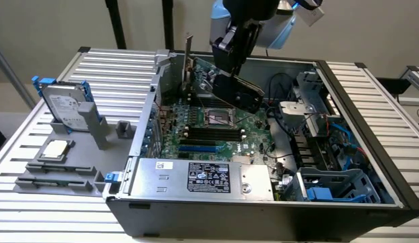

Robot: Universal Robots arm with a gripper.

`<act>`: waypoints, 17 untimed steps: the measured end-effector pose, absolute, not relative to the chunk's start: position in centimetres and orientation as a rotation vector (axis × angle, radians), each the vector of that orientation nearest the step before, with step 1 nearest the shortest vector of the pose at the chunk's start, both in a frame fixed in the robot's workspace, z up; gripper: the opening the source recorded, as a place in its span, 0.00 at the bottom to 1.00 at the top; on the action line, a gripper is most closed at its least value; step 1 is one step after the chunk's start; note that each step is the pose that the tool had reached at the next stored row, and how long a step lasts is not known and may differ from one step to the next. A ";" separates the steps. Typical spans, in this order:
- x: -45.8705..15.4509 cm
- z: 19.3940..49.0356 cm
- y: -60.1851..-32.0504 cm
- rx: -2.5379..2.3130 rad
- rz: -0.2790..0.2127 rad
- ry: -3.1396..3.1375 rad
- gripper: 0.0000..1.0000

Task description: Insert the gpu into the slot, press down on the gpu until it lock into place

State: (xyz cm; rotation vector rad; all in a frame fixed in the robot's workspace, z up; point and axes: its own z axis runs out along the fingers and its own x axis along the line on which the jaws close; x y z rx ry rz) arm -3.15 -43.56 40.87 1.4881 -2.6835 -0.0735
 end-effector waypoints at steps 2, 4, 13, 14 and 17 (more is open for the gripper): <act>-3.1 40.9 -43.6 1.536 -0.071 -2.655 0.27; -3.1 40.9 -43.6 1.584 -0.069 -2.626 0.27; -3.1 40.9 -43.6 1.790 -0.060 -2.486 0.27; -3.1 40.9 -43.6 1.797 -0.060 -2.481 0.27; -3.1 40.9 -43.6 1.797 -0.059 -2.481 0.27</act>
